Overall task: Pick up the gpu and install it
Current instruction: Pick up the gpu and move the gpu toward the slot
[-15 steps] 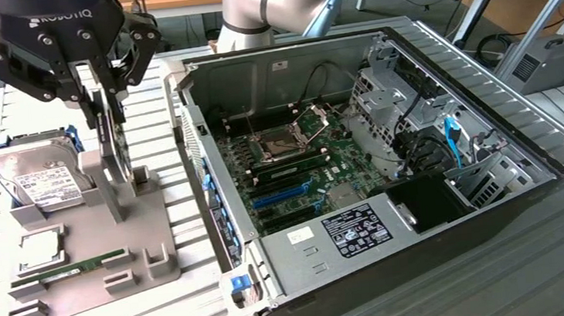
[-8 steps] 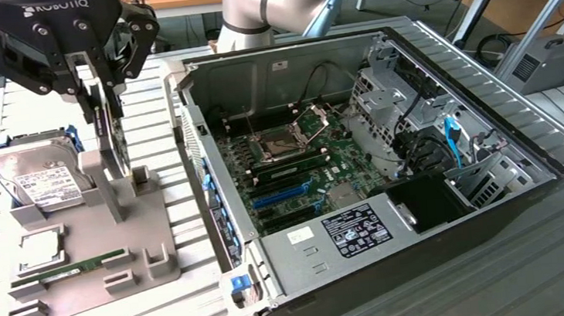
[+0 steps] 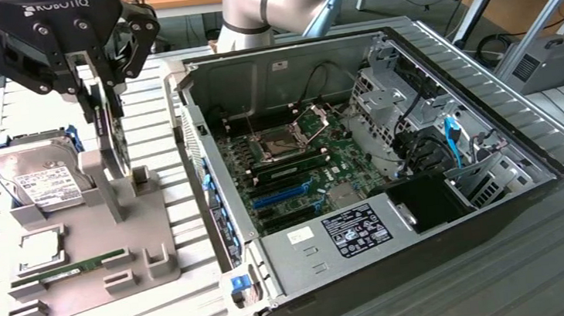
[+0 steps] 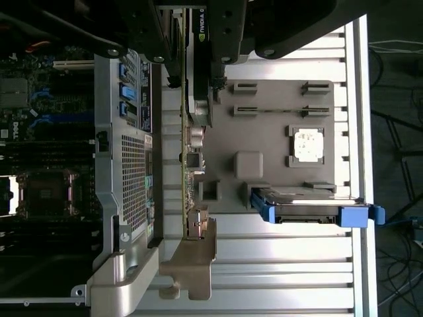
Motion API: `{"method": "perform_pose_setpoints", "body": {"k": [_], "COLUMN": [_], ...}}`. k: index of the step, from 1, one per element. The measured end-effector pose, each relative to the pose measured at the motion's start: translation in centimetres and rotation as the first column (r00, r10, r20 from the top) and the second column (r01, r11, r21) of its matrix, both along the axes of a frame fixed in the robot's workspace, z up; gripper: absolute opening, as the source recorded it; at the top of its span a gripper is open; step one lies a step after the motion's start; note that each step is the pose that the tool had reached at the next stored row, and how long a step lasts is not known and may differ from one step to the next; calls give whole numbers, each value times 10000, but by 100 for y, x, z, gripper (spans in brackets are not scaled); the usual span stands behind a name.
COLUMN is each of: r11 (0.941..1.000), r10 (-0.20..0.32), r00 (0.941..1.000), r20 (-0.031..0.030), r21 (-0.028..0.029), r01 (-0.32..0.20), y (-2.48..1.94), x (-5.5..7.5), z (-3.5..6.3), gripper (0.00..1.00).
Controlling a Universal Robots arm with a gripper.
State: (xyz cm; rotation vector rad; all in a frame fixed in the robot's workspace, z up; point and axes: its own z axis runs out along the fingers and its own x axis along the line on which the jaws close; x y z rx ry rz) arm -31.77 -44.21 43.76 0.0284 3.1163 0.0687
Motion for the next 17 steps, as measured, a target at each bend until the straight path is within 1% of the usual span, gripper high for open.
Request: {"method": "perform_pose_setpoints", "body": {"k": [4,12,17], "r11": [10000,10000,10000], "r10": [-2,-2,-3], "r00": [10000,10000,10000], "r20": [1,3,3], "r21": [1,2,2], "r01": [2,2,3], "y": [0,2,3], "x": [40,168,297], "z": [-1,-2,-2], "gripper": [27,27,27]}}
